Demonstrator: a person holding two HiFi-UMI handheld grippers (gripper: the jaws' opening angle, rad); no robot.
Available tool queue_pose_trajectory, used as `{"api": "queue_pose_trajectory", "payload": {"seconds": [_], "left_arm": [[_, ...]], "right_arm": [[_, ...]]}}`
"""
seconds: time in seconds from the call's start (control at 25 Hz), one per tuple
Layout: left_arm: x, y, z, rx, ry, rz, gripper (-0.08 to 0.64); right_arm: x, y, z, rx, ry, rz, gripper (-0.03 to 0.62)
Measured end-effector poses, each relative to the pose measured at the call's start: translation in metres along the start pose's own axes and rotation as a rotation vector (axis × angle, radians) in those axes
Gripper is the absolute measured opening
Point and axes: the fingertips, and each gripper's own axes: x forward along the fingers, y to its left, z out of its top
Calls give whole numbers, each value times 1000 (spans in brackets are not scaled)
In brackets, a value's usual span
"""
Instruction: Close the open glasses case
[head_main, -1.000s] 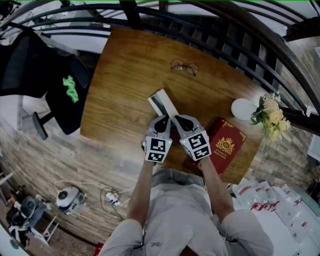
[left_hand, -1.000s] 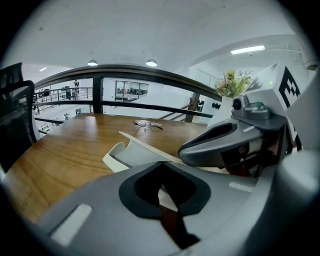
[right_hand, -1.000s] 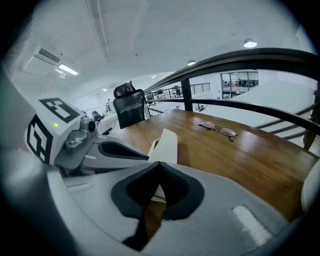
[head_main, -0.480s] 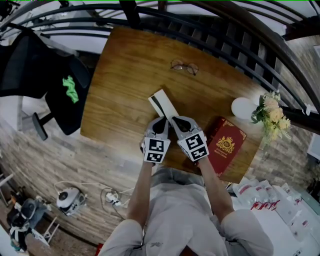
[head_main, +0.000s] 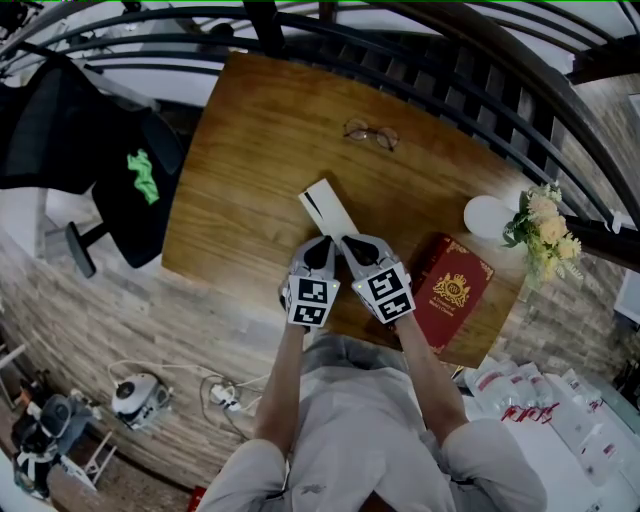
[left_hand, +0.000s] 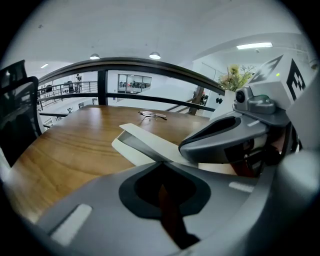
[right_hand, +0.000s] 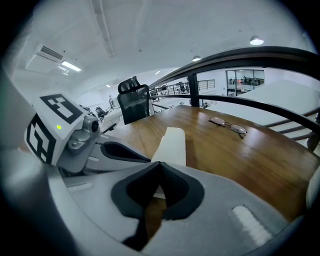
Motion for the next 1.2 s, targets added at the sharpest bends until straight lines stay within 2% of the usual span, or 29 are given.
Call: {"api": "queue_pose_trajectory", "payload": {"seconds": [0.88, 1.2], "left_arm": [[-4, 10, -20, 17, 98, 30, 20], [-5, 9, -20, 11, 95, 25, 20]], "right_arm": [[14, 21, -18, -34, 109, 38, 3], [13, 22, -15, -37, 93, 29, 3]]}}
